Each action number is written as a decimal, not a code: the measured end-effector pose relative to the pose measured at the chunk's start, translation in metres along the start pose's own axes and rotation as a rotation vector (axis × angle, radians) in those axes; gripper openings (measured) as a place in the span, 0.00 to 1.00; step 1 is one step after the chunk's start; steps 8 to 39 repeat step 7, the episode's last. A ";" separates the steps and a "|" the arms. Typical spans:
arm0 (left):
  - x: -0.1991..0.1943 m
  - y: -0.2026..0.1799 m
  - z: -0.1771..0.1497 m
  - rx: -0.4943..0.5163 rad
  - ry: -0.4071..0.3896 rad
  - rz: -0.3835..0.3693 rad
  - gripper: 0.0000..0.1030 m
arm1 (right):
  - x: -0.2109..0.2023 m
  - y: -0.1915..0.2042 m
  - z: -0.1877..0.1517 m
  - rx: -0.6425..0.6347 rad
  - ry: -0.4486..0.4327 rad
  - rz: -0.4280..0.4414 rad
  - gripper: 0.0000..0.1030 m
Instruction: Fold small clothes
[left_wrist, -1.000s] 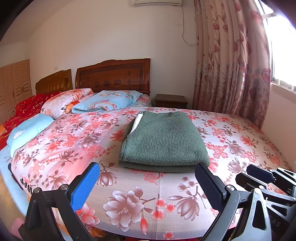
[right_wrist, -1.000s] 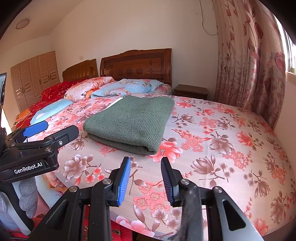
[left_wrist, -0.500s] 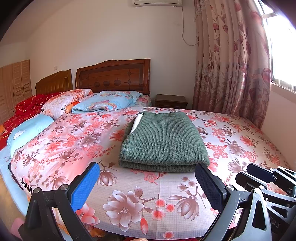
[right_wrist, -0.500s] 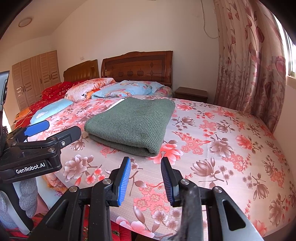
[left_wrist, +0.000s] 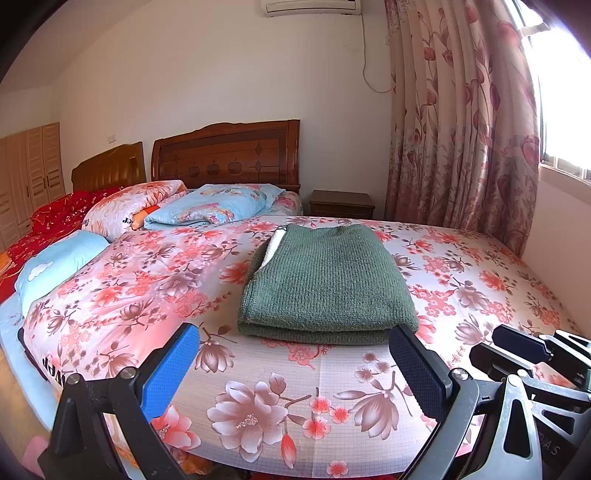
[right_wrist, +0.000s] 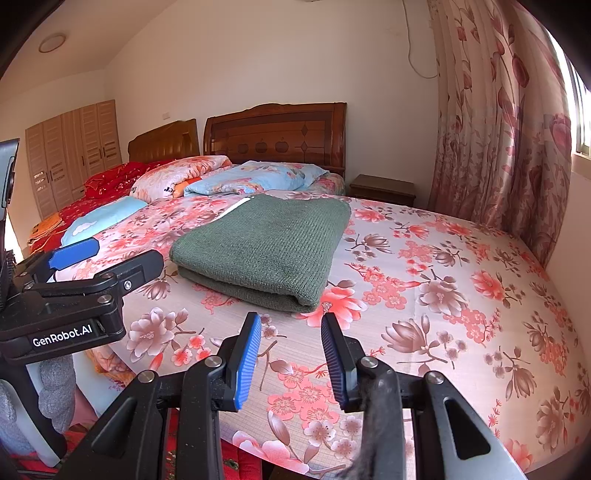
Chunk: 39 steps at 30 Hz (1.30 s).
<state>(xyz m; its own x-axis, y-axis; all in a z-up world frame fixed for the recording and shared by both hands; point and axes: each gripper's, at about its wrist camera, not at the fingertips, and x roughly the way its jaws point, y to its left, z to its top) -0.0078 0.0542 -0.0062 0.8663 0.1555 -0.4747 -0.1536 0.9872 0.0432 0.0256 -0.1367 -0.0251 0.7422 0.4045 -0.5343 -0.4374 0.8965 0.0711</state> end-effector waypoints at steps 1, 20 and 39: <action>0.000 0.000 0.000 0.002 -0.002 0.002 1.00 | 0.000 0.000 0.000 0.000 0.000 0.000 0.33; 0.005 0.004 0.000 0.010 0.011 -0.014 1.00 | 0.001 -0.001 0.000 -0.001 0.001 0.002 0.33; 0.005 0.004 0.000 0.010 0.011 -0.014 1.00 | 0.001 -0.001 0.000 -0.001 0.001 0.002 0.33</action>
